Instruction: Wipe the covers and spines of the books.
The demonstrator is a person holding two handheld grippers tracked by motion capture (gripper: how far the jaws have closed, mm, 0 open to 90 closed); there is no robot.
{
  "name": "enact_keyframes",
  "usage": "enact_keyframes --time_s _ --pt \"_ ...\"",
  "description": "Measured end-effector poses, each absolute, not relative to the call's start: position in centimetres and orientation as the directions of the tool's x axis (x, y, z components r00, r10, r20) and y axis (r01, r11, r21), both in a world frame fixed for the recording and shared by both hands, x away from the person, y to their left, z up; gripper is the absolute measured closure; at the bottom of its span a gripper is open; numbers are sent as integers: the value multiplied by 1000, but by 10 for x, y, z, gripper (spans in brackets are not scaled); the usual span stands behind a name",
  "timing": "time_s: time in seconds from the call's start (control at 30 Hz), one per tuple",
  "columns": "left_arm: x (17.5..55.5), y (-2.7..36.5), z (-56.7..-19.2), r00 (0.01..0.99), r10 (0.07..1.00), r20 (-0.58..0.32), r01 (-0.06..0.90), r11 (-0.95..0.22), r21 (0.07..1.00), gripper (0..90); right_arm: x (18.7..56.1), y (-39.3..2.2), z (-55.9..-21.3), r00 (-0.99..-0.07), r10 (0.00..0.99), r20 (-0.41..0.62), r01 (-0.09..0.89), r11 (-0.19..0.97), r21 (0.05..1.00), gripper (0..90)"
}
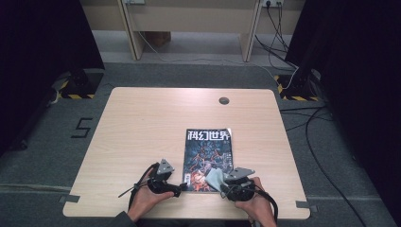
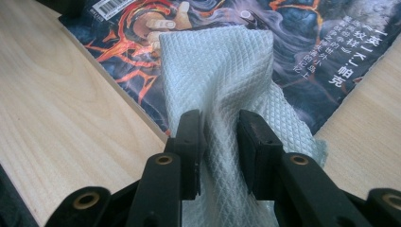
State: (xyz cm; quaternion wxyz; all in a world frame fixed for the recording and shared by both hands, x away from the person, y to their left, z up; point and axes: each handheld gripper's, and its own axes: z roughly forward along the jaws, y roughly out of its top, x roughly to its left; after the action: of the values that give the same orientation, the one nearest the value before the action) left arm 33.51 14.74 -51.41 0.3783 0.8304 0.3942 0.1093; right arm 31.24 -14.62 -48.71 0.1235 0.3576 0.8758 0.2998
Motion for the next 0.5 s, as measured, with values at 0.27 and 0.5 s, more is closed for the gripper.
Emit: enact_keyframes --time_s 0.27,0.5 --pt "335 147 -514 667 737 -112 568 -405 717 151 330 -156 -485 -677 736 0 590 542 598 712" --pt "336 147 -515 670 733 -115 568 -407 716 145 360 -160 -485 -634 773 -27 611 521 595 716"
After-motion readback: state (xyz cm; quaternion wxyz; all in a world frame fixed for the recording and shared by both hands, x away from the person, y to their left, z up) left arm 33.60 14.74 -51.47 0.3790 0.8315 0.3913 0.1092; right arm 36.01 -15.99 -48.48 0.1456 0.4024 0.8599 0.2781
